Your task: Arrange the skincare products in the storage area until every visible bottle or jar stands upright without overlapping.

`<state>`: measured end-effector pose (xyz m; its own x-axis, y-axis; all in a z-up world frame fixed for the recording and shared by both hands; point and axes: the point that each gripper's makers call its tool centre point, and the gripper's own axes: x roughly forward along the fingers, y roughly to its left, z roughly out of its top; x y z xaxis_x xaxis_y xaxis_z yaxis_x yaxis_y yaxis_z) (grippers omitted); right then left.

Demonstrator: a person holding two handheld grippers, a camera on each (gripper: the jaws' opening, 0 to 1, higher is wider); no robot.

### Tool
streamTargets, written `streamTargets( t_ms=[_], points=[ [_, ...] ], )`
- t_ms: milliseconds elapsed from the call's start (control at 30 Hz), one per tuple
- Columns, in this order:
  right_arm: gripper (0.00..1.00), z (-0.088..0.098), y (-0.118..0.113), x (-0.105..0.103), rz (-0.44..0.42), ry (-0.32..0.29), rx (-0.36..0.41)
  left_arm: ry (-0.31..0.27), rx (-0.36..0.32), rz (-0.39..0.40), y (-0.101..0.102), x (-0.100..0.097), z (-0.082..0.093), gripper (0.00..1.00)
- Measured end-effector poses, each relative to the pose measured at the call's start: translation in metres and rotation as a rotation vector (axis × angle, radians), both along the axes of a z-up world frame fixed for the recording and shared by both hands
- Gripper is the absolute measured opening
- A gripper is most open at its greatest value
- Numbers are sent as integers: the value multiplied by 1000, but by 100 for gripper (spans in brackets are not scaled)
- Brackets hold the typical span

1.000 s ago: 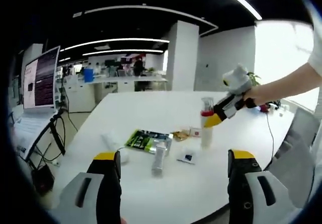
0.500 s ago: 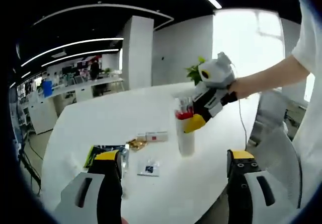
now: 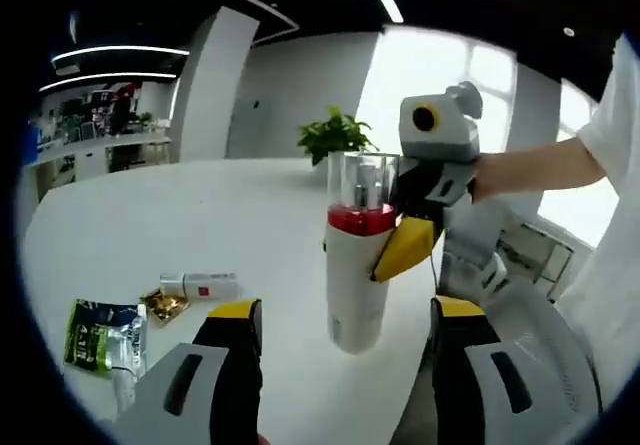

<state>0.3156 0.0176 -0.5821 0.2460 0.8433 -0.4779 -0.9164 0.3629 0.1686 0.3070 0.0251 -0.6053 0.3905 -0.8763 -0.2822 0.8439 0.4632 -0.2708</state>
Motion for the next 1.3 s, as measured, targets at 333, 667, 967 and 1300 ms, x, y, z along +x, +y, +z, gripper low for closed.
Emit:
streamTargets(
  t_ms=[333, 667, 967, 1300],
  points=[
    [27, 12, -3, -21, 33, 20, 97, -35, 14, -193, -38, -16, -2, 43],
    [28, 15, -10, -11, -51, 8, 169, -68, 20, -208, -47, -13, 3, 29],
    [32, -2, -15, 11, -320, -83, 151, -103, 132, -114, -51, 12, -23, 28],
    [32, -29, -32, 25, -476, -104, 101, -121, 222, -75, -59, 28, -54, 28]
  ],
)
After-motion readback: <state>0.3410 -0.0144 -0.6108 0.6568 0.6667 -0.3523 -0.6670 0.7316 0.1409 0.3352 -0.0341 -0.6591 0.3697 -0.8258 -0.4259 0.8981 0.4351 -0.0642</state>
